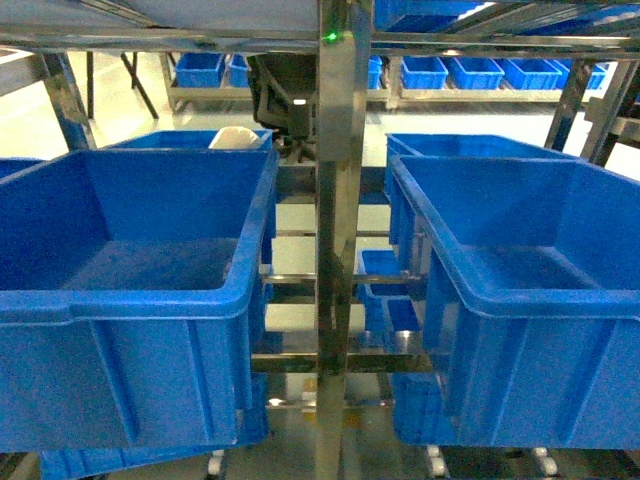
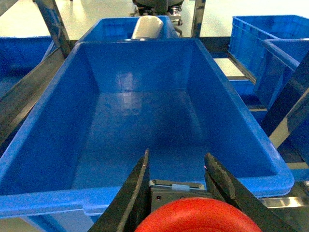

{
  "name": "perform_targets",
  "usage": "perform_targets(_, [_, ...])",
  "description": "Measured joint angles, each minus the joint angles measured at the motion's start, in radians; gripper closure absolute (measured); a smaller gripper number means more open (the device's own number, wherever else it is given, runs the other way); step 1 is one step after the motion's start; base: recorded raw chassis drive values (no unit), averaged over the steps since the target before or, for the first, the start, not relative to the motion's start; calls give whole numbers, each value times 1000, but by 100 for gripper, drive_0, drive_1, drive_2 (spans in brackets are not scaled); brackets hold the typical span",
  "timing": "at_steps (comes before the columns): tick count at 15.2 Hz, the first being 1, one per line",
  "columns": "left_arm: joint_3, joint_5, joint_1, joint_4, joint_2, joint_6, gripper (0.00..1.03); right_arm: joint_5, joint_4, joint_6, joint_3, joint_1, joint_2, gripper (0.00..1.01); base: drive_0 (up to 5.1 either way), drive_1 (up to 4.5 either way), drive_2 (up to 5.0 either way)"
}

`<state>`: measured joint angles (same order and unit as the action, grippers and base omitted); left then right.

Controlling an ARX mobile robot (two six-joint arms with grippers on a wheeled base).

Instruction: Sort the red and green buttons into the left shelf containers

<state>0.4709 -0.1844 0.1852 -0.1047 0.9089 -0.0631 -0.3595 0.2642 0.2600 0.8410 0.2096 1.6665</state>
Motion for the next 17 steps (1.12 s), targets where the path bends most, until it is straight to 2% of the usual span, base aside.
perform_targets(3, [0, 0, 0, 0, 0, 0, 74, 14, -132, 7, 168, 0, 150, 75, 0, 0, 0])
perform_targets(5, [0, 0, 0, 0, 0, 0, 74, 31, -253, 36, 288, 0, 251, 75, 0, 0, 0])
perform_targets(8, [0, 0, 0, 0, 0, 0, 74, 68, -478, 53, 550, 9, 436, 75, 0, 0, 0])
perform_targets(9, [0, 0, 0, 0, 0, 0, 74, 52, -592, 58, 629, 22, 495, 75, 0, 0, 0])
perform_targets(10, [0, 0, 0, 0, 0, 0, 74, 54, -617, 76, 642, 34, 512, 68, 0, 0, 0])
perform_targets(12, [0, 0, 0, 0, 0, 0, 74, 53, -619, 99, 648, 35, 521, 42, 0, 0, 0])
perform_targets(14, [0, 0, 0, 0, 0, 0, 74, 49, -550, 101, 628, 26, 519, 16, 0, 0, 0])
perform_targets(15, [0, 0, 0, 0, 0, 0, 74, 50, -484, 89, 591, 17, 507, 4, 0, 0, 0])
perform_targets(17, [0, 0, 0, 0, 0, 0, 74, 35, -402, 44, 510, 11, 438, 3, 0, 0, 0])
